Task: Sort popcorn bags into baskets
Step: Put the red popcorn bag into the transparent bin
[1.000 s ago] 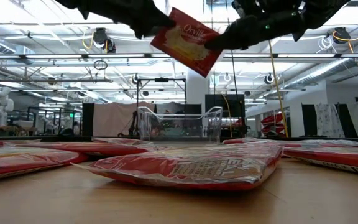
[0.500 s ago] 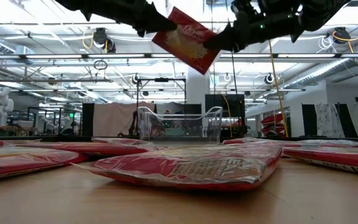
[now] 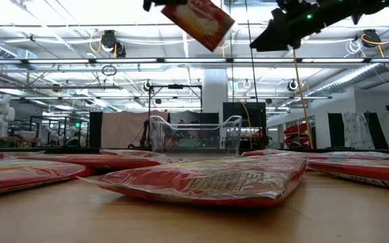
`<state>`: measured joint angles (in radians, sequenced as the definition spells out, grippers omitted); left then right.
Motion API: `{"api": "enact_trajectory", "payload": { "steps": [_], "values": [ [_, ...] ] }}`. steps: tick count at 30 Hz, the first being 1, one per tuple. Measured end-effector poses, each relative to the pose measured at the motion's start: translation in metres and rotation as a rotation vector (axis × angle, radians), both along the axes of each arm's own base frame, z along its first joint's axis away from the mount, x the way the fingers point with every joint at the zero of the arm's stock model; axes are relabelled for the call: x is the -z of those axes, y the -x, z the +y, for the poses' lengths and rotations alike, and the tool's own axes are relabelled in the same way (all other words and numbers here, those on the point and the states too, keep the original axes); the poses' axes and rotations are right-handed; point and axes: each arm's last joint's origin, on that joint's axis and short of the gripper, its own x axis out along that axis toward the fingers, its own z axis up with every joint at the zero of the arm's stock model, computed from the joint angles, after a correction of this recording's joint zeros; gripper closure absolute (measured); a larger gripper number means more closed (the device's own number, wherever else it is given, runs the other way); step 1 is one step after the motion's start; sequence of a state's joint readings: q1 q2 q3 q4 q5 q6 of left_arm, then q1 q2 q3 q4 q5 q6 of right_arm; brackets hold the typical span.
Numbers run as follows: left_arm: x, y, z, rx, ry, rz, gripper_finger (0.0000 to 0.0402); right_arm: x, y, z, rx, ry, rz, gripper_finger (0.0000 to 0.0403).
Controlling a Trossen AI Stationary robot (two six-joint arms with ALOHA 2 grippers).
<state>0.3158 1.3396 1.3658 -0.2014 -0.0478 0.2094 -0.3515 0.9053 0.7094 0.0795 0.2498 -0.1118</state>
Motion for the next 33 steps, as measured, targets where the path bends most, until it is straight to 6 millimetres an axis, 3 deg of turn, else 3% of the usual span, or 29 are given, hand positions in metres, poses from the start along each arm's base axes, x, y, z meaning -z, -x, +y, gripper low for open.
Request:
{"api": "enact_trajectory", "payload": {
  "steps": [3,11,17,24,33],
  "values": [
    [-0.007,0.003,0.006,-0.045,0.001,-0.019,0.0395,0.014,0.005,0.006,-0.063,-0.057,-0.02,0.0151],
    [-0.001,0.009,0.034,-0.147,0.051,-0.012,0.0396,0.062,0.01,0.025,-0.145,-0.204,0.01,0.0149],
    [0.012,-0.003,0.06,-0.252,0.104,0.093,0.0397,0.084,0.012,0.032,-0.161,-0.261,0.025,0.0149],
    [0.026,-0.028,0.084,-0.209,0.08,0.311,0.0397,0.099,0.016,0.035,-0.17,-0.266,-0.038,0.0149],
    [0.025,-0.053,0.103,-0.081,0.07,0.623,0.0396,0.101,0.016,0.035,-0.169,-0.269,-0.044,0.0149]
  ]
}}
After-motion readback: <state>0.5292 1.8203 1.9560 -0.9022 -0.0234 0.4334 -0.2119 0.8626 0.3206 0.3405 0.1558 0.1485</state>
